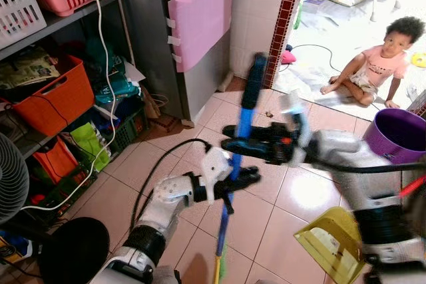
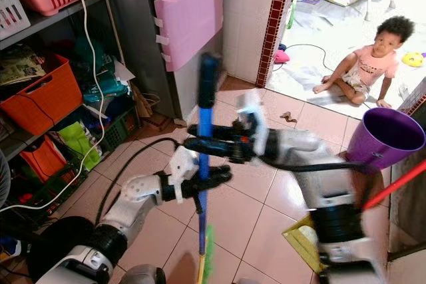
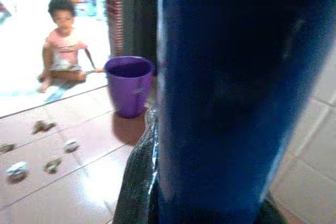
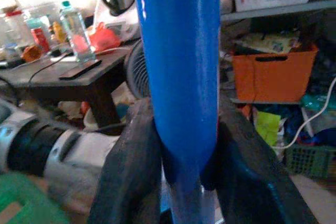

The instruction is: Sweep floor

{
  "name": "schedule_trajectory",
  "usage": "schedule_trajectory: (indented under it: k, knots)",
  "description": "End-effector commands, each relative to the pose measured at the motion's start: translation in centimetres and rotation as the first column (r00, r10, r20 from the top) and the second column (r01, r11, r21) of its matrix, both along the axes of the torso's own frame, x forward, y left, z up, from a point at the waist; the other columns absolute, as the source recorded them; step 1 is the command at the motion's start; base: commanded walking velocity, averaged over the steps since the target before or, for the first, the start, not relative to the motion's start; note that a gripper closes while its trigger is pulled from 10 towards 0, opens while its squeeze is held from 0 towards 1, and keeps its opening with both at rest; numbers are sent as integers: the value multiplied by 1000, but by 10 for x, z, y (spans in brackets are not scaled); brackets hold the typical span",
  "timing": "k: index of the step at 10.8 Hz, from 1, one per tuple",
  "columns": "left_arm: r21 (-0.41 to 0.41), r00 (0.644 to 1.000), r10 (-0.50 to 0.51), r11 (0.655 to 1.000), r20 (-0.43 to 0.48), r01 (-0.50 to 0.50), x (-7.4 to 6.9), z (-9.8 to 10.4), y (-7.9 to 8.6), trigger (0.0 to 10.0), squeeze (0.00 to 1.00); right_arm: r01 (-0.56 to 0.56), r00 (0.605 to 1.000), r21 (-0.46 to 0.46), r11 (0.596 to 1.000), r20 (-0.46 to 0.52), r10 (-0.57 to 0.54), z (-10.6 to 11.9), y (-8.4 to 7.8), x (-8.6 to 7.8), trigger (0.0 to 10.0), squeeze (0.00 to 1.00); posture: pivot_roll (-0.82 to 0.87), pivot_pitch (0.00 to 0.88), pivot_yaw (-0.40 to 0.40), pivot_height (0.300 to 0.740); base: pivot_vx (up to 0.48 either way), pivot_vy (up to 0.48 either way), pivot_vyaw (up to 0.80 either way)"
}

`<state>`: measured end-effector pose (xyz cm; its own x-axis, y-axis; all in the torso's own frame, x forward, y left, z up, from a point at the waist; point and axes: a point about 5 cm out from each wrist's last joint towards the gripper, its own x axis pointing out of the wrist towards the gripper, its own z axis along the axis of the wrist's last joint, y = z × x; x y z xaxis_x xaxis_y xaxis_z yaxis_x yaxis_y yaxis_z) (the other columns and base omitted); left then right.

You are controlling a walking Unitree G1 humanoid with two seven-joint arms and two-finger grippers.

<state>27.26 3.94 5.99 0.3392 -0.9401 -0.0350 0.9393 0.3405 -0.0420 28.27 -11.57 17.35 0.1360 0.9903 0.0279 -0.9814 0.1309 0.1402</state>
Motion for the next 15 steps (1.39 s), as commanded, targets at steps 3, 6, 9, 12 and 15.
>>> schedule_trajectory:
  k: [3,6,9,12,15]
  knots:
    - [-4,965,243,970,95,-243,25,14,21,0,0,135,990,-166,977,59,-127,-32,-1,9,10000,1000,-89,0,23,740,0,0,0]
    - [28,894,420,903,154,-429,43,17,38,0,0,338,938,-162,927,140,-318,-33,-13,24,10000,1000,-95,0,25,740,0,0,0]
    - [65,754,607,766,251,-639,61,23,50,0,0,733,676,-165,660,61,-735,-67,-35,30,10000,1000,-99,0,28,740,0,0,0]
    - [69,719,648,729,249,-681,65,23,53,0,0,777,619,-169,606,28,-785,-84,-31,19,10000,1000,-100,0,33,740,0,0,0]
    - [108,687,693,682,218,-723,71,21,51,0,0,858,493,-62,510,-175,-852,-70,-9,20,10000,1000,-106,0,49,740,0,0,0]
